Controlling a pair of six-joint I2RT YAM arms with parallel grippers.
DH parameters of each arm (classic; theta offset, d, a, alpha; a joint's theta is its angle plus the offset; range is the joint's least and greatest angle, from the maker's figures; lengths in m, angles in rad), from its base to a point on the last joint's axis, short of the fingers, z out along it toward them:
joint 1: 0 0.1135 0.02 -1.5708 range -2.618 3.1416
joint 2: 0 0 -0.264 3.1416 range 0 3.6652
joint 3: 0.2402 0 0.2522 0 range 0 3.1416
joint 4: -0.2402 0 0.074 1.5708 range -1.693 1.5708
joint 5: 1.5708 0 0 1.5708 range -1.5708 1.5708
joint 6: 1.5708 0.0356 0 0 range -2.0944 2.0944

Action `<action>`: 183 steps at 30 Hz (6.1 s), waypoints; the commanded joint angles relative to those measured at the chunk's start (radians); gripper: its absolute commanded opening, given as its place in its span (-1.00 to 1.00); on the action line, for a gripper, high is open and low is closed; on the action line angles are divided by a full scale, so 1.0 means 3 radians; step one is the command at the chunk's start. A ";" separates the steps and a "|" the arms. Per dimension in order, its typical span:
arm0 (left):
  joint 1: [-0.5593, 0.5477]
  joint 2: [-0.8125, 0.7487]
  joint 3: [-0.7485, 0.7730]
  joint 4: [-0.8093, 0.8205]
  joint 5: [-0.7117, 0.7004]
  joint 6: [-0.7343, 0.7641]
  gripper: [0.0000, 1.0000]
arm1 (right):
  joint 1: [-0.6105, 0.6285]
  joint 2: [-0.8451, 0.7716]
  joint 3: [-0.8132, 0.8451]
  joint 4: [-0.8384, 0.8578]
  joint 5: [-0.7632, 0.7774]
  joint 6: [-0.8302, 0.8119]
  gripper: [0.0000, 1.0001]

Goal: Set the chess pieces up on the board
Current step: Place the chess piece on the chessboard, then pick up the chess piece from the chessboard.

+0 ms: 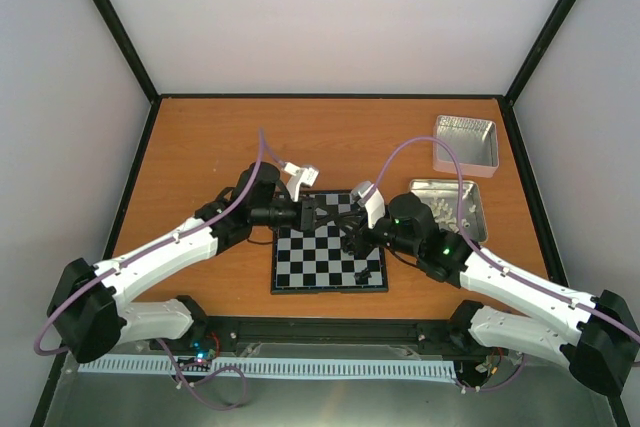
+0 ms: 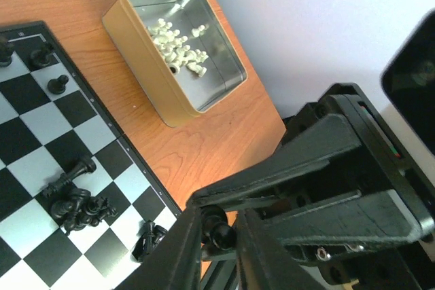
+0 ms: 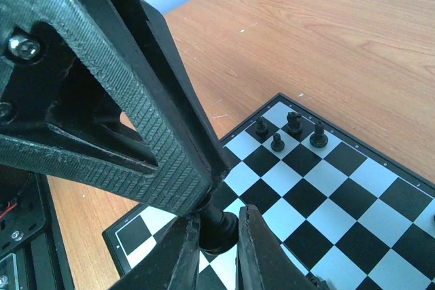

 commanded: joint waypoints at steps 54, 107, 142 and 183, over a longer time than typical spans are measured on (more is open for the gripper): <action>-0.0519 0.2440 0.1871 -0.0817 -0.2038 0.1036 -0.98 | -0.0682 -0.0287 -0.0634 -0.0861 0.1314 0.1638 -0.01; -0.0299 -0.0238 -0.0191 -0.0299 -0.2932 0.0614 0.20 | -0.0599 0.1354 0.0474 -0.1080 0.0245 0.1040 -0.17; -0.0245 -0.0603 -0.0464 -0.0149 -0.3012 0.0678 0.35 | -0.0550 0.1980 0.1171 -0.1515 0.1108 0.0782 -0.12; -0.0243 -0.0496 -0.0462 -0.0128 -0.2918 0.0629 0.34 | -0.0597 0.2382 0.1321 -0.1453 0.1462 0.1370 -0.29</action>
